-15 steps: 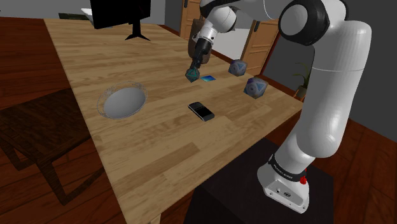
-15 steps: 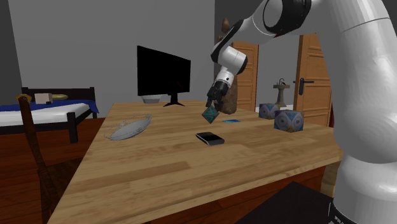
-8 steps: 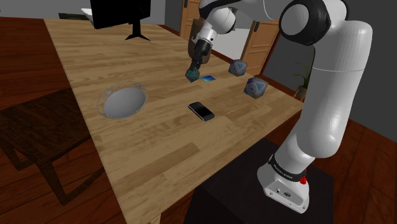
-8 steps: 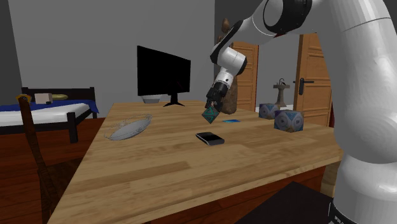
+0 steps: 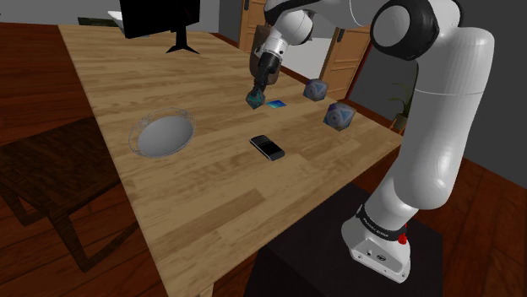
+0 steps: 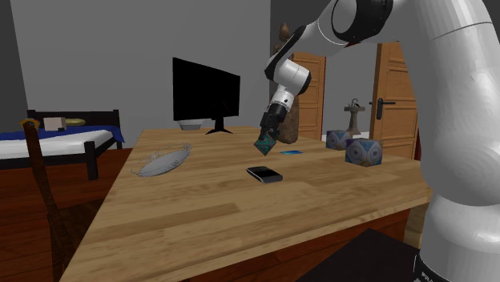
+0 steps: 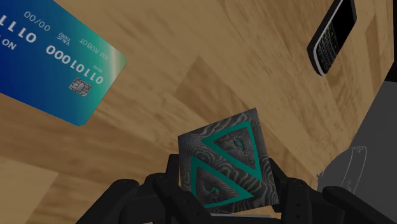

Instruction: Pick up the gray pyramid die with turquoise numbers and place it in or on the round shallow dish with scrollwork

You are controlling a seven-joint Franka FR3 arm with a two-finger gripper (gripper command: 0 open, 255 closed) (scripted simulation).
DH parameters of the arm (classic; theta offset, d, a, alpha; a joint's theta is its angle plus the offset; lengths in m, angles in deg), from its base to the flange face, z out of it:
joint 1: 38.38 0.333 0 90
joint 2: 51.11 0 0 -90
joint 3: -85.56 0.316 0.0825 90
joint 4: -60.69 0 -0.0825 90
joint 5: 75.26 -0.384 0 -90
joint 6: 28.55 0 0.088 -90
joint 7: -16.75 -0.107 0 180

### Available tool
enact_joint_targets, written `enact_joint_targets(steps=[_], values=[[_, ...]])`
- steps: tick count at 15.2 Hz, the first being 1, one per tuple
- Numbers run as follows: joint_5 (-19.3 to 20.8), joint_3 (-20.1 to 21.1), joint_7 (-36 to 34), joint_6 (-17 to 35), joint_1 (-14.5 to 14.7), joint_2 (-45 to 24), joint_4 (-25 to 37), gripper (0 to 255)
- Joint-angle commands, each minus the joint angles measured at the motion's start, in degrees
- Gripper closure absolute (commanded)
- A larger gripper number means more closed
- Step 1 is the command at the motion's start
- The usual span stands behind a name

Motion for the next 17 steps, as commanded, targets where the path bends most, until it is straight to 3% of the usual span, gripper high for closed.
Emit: enact_joint_targets(steps=[1,17], values=[[0.0,0.0,0.0,0.0,0.0,0.0,0.0,255],[0.63,-0.32,-4.86,-8.04,-0.63,2.19,7.37,255]])
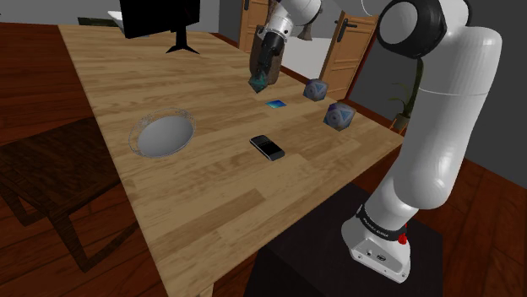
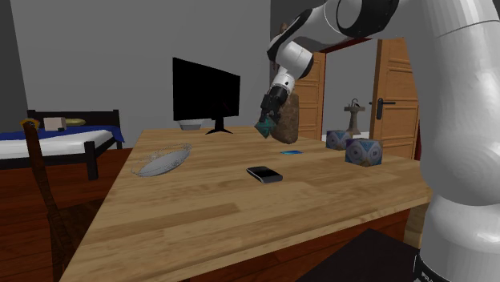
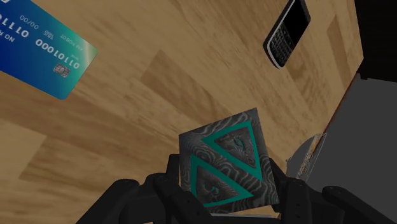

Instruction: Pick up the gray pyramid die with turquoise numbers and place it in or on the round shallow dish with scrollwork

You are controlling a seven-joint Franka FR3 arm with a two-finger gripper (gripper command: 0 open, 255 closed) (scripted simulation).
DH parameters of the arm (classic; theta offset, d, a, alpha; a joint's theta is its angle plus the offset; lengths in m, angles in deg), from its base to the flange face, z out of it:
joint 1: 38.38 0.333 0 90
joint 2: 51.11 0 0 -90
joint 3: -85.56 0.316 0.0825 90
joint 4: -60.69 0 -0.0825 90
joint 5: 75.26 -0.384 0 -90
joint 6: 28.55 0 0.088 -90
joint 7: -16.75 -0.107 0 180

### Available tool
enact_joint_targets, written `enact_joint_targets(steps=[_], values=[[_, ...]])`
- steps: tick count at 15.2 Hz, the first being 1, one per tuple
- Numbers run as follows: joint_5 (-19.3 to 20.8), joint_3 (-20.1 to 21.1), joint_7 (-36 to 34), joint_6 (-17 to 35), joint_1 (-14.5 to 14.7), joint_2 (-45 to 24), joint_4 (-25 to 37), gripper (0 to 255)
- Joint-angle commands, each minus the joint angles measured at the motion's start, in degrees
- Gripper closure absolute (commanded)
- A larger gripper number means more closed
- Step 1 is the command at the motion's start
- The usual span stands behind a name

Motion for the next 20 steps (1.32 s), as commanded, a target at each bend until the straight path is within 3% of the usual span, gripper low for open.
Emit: enact_joint_targets(steps=[1,10,20], values=[[-0.05,0.04,-0.88,-1.17,-0.02,0.22,1.24,255],[-0.54,-0.05,-3.97,-6.75,-0.83,0.2,7.63,255],[-1.43,5.04,-14.19,3.48,8.59,6.41,-1.05,255]])
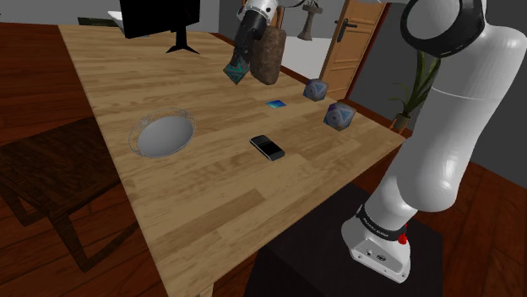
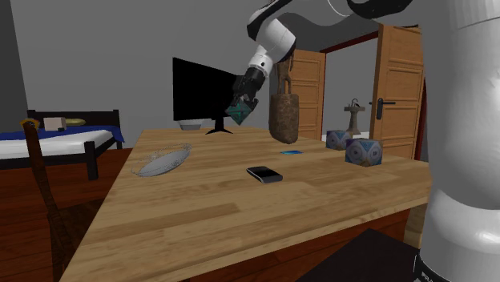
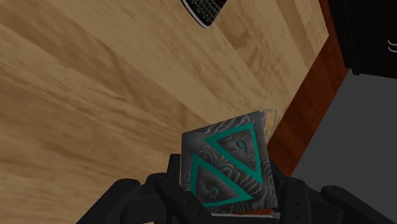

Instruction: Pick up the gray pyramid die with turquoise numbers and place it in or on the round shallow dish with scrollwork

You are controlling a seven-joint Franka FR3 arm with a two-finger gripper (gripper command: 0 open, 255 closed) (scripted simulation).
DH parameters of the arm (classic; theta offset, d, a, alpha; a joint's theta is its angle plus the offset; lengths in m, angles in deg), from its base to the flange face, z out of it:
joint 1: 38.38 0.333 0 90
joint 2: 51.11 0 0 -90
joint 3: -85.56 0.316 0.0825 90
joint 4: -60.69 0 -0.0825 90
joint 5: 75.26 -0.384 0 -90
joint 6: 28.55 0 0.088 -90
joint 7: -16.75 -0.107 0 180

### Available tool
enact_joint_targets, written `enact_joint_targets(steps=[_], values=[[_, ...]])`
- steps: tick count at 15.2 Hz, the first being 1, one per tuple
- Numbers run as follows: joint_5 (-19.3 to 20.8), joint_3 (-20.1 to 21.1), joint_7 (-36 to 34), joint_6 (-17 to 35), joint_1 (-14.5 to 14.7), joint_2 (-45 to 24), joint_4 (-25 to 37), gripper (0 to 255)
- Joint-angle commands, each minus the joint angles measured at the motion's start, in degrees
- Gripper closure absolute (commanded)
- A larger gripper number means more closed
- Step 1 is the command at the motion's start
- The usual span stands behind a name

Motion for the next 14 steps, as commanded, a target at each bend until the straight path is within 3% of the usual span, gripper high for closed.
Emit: enact_joint_targets(steps=[1,14], values=[[-0.35,1.06,-2.13,1.63,1.57,0.44,-0.48,255],[-2.24,8.29,-15.61,12.22,11.66,-1.51,1.26,255]])
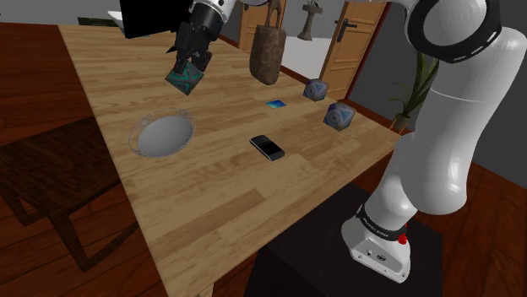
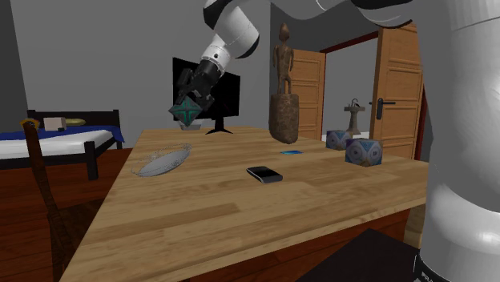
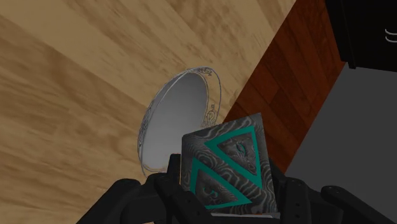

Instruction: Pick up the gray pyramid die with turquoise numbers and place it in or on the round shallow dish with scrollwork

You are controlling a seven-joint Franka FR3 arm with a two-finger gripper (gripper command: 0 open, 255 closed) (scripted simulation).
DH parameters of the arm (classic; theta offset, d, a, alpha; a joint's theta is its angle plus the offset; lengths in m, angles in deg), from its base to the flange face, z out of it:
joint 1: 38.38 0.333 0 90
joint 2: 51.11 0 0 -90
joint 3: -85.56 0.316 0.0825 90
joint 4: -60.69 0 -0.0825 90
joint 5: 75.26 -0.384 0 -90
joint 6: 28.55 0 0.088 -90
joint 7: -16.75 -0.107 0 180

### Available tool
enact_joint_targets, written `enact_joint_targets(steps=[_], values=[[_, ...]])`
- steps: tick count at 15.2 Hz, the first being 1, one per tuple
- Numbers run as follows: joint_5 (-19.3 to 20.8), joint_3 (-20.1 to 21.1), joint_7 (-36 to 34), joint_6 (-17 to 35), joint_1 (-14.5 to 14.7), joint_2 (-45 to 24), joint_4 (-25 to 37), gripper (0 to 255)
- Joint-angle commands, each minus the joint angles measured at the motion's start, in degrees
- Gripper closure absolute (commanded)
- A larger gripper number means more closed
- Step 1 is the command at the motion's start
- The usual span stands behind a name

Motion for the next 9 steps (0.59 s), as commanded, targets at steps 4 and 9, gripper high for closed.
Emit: enact_joint_targets(steps=[4,9], values=[[-0.26,2.21,-4.94,2.74,3.28,-2.72,3.62,255],[-0.71,2.33,-2.9,5.64,3.49,-2.85,0.24,255]])
